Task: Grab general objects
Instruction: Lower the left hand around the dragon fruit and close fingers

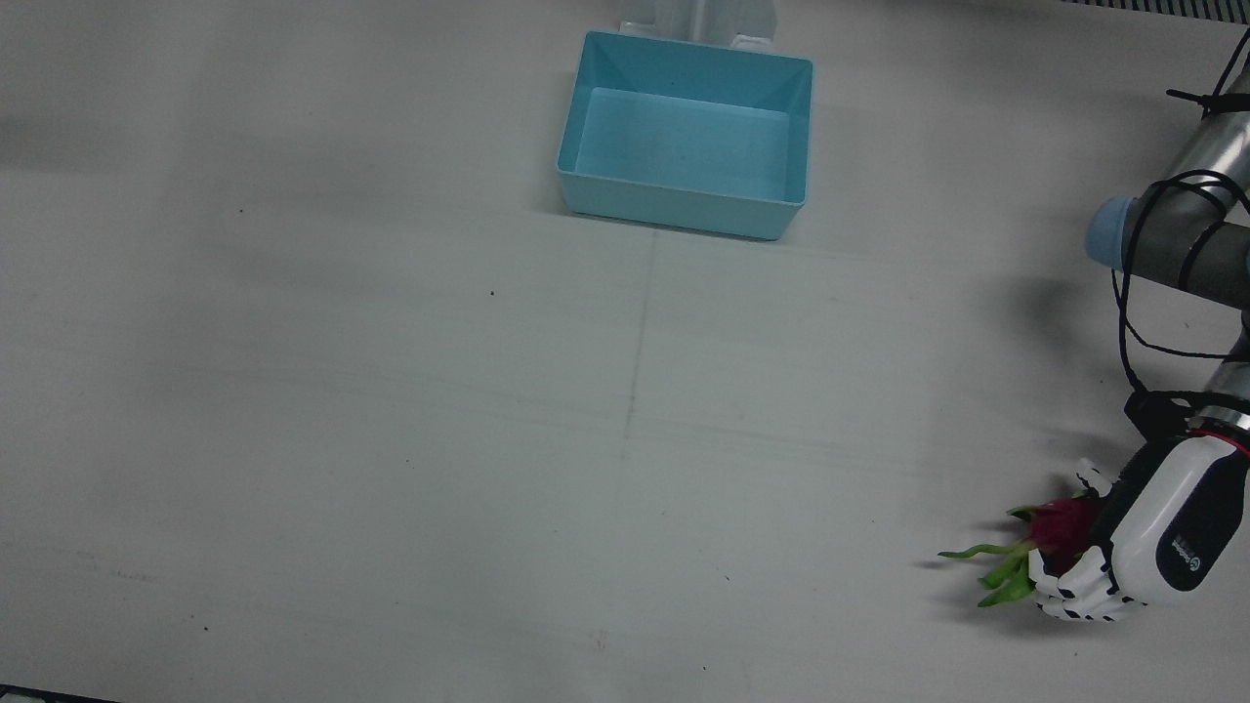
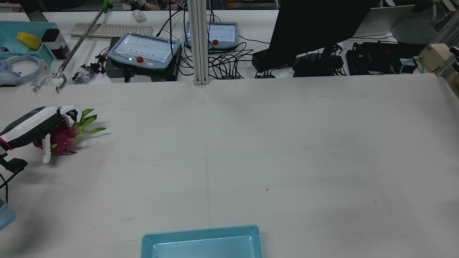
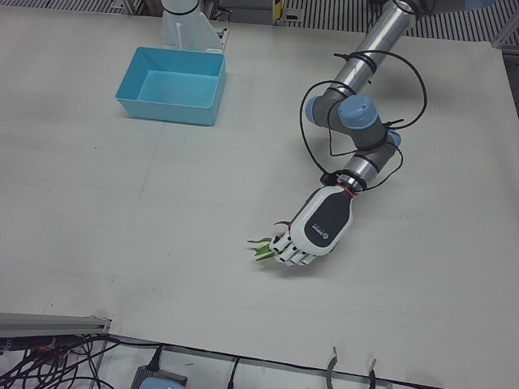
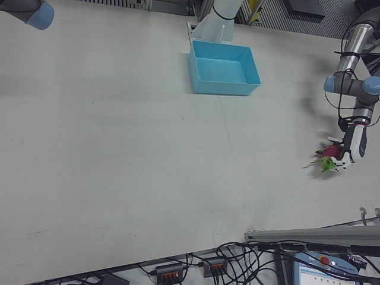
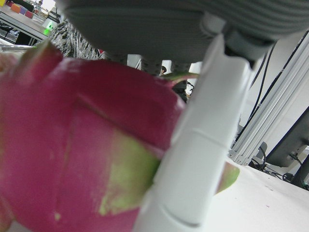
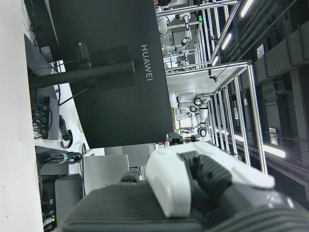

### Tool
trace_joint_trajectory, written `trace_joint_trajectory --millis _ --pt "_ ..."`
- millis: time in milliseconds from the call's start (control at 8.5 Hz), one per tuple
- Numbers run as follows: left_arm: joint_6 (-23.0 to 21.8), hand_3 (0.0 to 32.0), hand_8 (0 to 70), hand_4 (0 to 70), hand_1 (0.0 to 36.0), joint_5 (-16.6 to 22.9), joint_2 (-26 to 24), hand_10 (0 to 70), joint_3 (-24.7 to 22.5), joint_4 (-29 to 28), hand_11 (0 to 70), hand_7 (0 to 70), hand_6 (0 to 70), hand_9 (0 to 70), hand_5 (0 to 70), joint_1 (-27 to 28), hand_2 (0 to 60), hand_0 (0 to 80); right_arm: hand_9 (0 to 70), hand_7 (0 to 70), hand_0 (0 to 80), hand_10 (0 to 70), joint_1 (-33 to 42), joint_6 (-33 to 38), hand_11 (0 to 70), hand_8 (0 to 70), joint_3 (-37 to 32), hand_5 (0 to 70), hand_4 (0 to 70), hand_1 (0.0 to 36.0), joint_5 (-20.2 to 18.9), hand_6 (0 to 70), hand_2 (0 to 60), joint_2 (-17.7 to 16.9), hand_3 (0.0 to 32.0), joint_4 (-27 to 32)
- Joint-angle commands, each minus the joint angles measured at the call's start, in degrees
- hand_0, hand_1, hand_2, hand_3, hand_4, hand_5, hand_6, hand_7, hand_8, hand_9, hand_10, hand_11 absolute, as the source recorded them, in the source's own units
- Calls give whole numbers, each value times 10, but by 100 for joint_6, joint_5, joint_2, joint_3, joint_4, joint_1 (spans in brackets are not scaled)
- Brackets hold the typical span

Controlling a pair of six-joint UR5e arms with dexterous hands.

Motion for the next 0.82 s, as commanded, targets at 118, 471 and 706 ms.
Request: trace_joint_trajectory --millis 118,471,706 --pt "136 98 330 0 360 -107 -135 273 -16 240 435 574 204 361 700 0 600 800 0 0 0 0 0 0 0 0 -2 0 0 0 0 0 0 0 0 0" --pt "136 142 412 0 360 -107 -153 390 -33 240 582 690 262 451 700 0 600 800 0 0 0 0 0 0 0 0 -2 0 0 0 0 0 0 0 0 0" --pt "136 78 638 0 360 -107 -153 677 -51 214 700 700 482 700 700 -9 600 800 0 0 0 0 0 0 0 0 7 0 0 0 0 0 0 0 0 0"
